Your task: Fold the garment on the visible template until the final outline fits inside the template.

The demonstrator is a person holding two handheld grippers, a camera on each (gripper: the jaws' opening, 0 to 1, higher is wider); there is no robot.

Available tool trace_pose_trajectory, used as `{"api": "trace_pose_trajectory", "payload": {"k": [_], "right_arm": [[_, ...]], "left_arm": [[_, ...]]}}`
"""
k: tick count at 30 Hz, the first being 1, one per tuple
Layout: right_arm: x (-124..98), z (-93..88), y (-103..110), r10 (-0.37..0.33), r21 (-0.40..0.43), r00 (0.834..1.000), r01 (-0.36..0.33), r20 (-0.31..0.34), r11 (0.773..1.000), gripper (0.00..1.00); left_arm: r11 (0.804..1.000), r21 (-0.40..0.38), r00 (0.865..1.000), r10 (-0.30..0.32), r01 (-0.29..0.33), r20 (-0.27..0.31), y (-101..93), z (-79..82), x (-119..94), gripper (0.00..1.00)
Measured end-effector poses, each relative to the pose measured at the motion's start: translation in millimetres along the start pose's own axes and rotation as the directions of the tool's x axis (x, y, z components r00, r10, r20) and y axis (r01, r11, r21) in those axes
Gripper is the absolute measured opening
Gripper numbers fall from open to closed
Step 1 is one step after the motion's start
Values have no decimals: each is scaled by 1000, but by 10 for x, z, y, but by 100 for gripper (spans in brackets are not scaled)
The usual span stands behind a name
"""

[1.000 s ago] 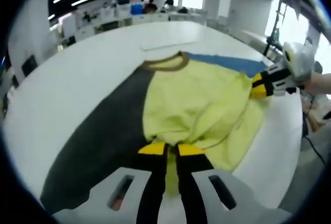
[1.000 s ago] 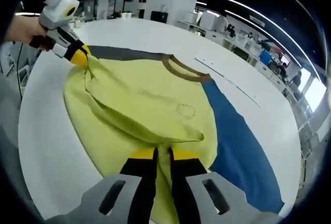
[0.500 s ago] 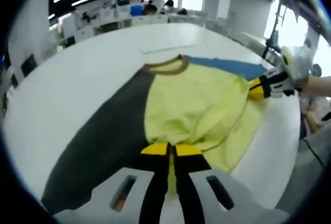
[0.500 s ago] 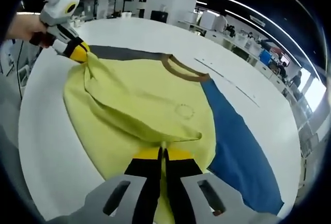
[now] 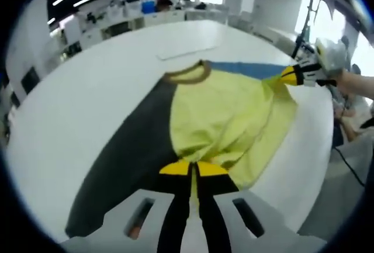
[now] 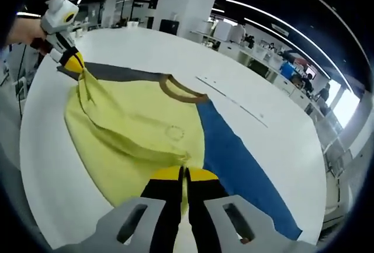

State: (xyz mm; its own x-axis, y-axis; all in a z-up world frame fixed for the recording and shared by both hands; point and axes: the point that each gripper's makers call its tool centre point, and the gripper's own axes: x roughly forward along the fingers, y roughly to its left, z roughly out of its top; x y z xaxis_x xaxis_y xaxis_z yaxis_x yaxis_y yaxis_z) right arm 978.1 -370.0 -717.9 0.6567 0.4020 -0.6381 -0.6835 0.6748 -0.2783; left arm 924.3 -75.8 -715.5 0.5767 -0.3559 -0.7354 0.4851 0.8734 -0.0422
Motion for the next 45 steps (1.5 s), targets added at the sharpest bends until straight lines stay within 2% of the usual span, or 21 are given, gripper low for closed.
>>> {"api": "trace_pose_trajectory", "payload": {"k": [5,8,16,22,27,32,41,43,45], "right_arm": [[-60,-9,-80,-15,5,1000,15,4,1000,2],[-87,-1,-105,-17,-3,1000,17,6,1000,2],[-185,22,-210,-24,0,999,24,24,1000,2],[-263,68,-308,-15,-11,999,16,40,1000,2],[-284,96,-357,0,-39,999,1,42,999,2],[-315,135,-320,19,-50,998,-16,58,999,2],[-301,155,-256,30,-60,998,-27,58,998,2],[-302,143,-259,29,-60,998,-26,54,998,2],[-301,129,-266,29,-56,998,-26,53,998,2]], "left_arm": [[1000,29,999,-2,3,-35,-4,-25,-60,0],[997,69,997,-18,23,-70,-27,-59,-98,0],[992,102,992,-63,74,-108,-78,-75,-272,0],[978,146,978,-126,151,-167,-46,-106,-370,0],[965,197,964,-122,171,-238,107,-92,-435,0],[969,184,969,-121,162,-214,136,2,-475,0],[971,162,967,-139,176,-214,-92,-142,-242,0],[972,157,969,-139,173,-203,-110,-157,-184,0],[973,175,978,-119,149,-172,-81,-127,-118,0]]}}
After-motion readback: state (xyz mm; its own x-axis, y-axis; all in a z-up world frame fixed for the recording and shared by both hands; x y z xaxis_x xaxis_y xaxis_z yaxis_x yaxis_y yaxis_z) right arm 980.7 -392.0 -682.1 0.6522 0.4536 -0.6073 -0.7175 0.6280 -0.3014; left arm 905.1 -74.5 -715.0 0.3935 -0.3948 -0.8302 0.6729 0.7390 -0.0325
